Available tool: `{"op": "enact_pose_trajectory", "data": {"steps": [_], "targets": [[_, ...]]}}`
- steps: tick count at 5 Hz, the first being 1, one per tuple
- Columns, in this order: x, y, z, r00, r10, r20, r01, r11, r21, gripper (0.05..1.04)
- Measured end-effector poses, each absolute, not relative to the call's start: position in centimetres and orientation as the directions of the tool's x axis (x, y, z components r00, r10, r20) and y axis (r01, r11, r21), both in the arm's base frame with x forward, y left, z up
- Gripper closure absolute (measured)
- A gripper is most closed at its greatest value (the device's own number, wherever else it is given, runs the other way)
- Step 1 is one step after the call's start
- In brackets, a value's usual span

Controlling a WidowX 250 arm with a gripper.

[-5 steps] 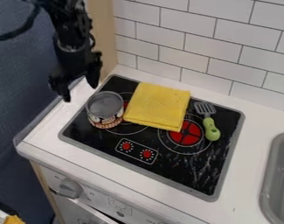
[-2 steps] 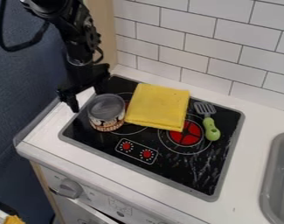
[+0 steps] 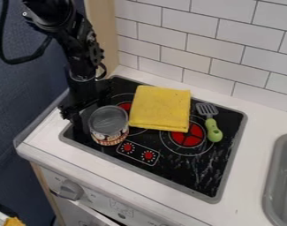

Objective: Move the can to the bottom center of the stove

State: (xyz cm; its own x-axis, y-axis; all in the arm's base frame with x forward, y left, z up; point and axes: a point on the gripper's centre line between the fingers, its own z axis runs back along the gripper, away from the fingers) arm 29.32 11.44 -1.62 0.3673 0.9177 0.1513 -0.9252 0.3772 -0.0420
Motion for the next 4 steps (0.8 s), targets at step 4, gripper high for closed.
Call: {"op": "enact_pose_trajectory", "data": {"steps": [4], "targets": [[27.1,7.0,-1.4,0.230,0.967,0.113,-0.969,0.238,-0.064,0.084]]}}
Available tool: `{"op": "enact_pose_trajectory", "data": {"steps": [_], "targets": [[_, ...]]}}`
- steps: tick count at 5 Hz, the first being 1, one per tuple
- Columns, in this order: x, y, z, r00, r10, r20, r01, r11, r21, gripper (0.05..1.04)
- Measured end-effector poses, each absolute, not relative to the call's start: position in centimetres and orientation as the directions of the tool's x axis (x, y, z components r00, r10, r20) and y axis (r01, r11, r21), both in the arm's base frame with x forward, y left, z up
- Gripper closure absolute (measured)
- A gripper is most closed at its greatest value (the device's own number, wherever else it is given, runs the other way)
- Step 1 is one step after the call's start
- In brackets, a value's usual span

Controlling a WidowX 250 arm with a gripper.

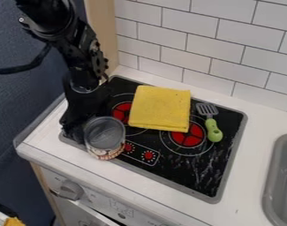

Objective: Move the can to the bottom center of the stove

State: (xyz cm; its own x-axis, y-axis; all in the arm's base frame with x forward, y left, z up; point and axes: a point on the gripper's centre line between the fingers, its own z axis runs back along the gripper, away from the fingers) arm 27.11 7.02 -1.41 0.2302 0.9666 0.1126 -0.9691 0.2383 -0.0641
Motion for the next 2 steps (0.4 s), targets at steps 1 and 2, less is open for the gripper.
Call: {"op": "enact_pose_trajectory", "data": {"steps": [1,2], "targets": [[27.44,5.08,-1.04,0.234,0.967,0.105,-0.966,0.244,-0.089,0.083],[27.34,5.24,-0.76,0.208,0.973,0.103,-0.972,0.218,-0.090,0.083]]}}
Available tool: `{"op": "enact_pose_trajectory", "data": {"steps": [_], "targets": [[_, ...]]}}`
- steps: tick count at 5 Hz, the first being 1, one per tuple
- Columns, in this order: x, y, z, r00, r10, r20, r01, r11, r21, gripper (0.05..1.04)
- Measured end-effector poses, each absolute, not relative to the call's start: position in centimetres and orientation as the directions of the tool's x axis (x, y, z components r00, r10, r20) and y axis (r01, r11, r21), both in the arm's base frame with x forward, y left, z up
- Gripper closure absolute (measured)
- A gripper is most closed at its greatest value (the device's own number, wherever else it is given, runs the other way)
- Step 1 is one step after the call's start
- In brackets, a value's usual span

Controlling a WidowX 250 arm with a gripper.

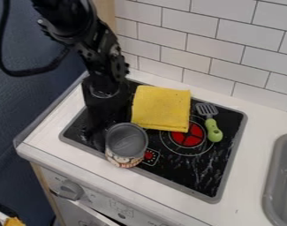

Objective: Move the can to the bottom center of the stove

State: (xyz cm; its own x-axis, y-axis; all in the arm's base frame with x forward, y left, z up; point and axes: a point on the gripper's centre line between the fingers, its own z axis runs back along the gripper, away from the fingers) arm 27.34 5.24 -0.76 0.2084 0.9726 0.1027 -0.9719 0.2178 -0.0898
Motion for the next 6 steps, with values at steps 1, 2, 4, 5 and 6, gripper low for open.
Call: {"op": "enact_pose_trajectory", "data": {"steps": [1,2,4,5,6], "targets": [[27.7,5.8,-0.5,0.176,0.979,0.099,-0.977,0.186,-0.103,0.084],[27.8,5.8,-0.4,0.152,0.985,0.080,-0.982,0.160,-0.104,0.083],[27.7,3.0,1.0,0.207,0.975,0.079,-0.967,0.216,-0.132,0.084],[27.7,2.6,2.5,0.191,0.978,0.088,-0.968,0.202,-0.147,0.083],[28.2,3.2,4.5,0.156,0.981,0.112,-0.969,0.174,-0.177,0.083]]}}
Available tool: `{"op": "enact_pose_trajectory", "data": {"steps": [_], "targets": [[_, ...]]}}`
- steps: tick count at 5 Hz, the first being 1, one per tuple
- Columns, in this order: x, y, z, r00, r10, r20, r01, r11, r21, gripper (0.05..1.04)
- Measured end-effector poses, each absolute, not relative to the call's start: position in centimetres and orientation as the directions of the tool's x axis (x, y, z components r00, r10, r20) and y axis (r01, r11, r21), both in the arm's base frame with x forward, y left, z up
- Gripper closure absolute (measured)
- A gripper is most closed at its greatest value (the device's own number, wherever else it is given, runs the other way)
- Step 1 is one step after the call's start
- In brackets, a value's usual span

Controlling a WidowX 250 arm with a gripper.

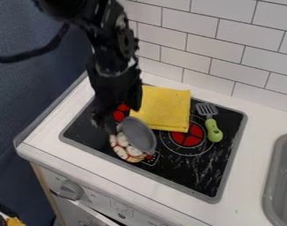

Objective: Move the can to the bottom center of the stove

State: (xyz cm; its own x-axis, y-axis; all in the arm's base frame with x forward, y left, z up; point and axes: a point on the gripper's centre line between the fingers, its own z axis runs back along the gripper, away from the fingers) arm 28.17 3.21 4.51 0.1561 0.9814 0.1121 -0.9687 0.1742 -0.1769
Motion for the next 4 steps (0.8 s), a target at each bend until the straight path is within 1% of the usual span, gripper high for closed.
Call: {"op": "enact_pose_trajectory", "data": {"steps": [1,2,3,4], "targets": [[28.8,4.2,6.5,0.122,0.983,0.138,-0.966,0.150,-0.210,0.083],[28.8,4.4,6.8,0.120,0.982,0.146,-0.967,0.149,-0.206,0.083],[28.7,4.6,7.7,0.109,0.981,0.160,-0.964,0.143,-0.223,0.083],[28.4,5.1,7.8,0.076,0.980,0.186,-0.973,0.114,-0.202,0.083]]}}
